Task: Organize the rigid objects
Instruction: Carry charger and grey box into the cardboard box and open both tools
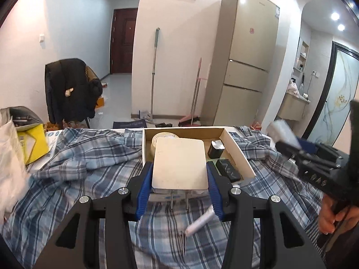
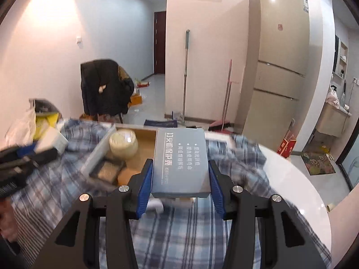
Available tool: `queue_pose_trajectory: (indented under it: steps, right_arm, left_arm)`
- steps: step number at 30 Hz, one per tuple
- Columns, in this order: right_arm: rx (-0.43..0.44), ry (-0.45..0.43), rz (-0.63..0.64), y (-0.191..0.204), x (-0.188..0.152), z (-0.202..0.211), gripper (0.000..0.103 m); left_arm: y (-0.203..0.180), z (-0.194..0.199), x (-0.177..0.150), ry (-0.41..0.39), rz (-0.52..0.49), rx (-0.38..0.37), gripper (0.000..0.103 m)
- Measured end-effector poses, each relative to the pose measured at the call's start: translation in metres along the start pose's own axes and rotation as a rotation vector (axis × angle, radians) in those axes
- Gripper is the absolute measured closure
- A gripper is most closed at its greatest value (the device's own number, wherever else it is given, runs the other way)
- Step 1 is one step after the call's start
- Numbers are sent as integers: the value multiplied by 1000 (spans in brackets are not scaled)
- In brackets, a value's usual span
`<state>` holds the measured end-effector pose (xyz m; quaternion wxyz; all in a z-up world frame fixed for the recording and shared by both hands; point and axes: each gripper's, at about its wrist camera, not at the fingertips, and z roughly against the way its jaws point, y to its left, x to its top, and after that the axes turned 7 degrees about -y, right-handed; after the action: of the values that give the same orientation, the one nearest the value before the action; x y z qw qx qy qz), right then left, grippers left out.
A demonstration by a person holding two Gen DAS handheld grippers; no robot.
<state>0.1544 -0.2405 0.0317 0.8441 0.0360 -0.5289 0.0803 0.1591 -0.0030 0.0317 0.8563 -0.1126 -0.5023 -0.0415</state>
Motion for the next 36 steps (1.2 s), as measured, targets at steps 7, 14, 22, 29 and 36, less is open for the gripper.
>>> queue_pose_trajectory:
  steps: [7, 14, 22, 29, 36]
  right_arm:
    - [17, 21, -100, 1, 37, -38, 57]
    - [22, 82, -130, 4, 23, -78, 57]
    - [38, 177, -161, 2, -10, -109, 57]
    - [29, 175, -168, -6, -10, -111, 57]
    - [15, 170, -163, -8, -9, -111, 57]
  left_arm:
    - [14, -65, 16, 142, 50, -5, 54]
    - [16, -115, -5, 280, 46, -16, 54]
    - [20, -140, -33, 284, 29, 19, 54]
    - [17, -140, -40, 288, 0, 16, 54]
    - [12, -132, -41, 221, -35, 69, 54]
